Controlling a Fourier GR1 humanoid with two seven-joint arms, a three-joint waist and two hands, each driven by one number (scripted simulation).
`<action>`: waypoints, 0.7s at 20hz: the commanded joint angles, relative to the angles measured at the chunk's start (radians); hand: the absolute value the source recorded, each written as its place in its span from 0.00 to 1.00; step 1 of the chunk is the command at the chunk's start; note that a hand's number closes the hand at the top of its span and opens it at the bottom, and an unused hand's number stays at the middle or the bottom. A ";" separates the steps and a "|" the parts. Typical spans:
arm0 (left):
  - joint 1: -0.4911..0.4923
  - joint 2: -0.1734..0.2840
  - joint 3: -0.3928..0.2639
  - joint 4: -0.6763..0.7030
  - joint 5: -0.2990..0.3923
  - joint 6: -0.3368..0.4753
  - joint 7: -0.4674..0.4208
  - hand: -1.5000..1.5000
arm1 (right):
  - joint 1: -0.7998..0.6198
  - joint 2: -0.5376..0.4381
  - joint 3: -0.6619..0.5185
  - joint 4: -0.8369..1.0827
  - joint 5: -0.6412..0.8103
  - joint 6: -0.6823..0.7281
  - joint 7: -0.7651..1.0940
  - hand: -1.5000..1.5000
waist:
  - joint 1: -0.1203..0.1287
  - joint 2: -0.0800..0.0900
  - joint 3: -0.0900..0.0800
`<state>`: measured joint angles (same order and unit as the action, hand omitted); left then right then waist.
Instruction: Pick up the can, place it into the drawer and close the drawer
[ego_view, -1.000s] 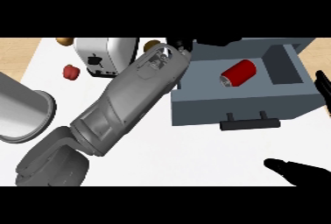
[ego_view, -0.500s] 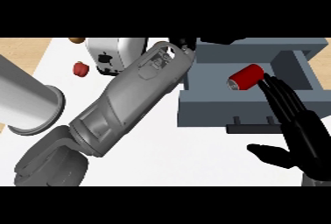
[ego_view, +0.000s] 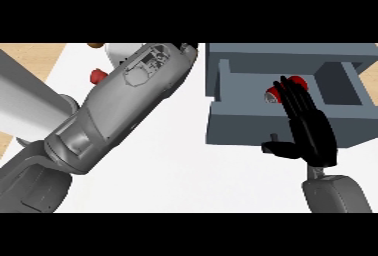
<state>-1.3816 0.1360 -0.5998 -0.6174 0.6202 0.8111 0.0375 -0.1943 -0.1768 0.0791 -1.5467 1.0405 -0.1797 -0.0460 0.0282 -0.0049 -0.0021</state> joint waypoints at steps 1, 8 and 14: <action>0.033 0.082 -0.015 -0.120 -0.029 -0.004 0.085 0.00 | -0.052 0.029 -0.017 0.194 0.046 -0.108 -0.033 0.00 | 0.012 -0.001 0.003; 0.105 0.170 -0.034 -0.273 -0.052 -0.005 0.175 0.00 | -0.172 0.024 -0.075 0.436 0.090 -0.225 -0.071 0.00 | 0.029 0.002 0.004; 0.161 0.250 -0.027 -0.373 -0.058 -0.025 0.228 0.00 | -0.331 0.046 -0.113 0.631 0.169 -0.314 -0.019 0.00 | 0.041 0.006 0.003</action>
<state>-1.2454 0.3370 -0.6275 -0.9206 0.5667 0.7927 0.2171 -0.4759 -0.1788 -0.0259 -1.0758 1.1733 -0.4417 -0.1011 0.0584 -0.0190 -0.0203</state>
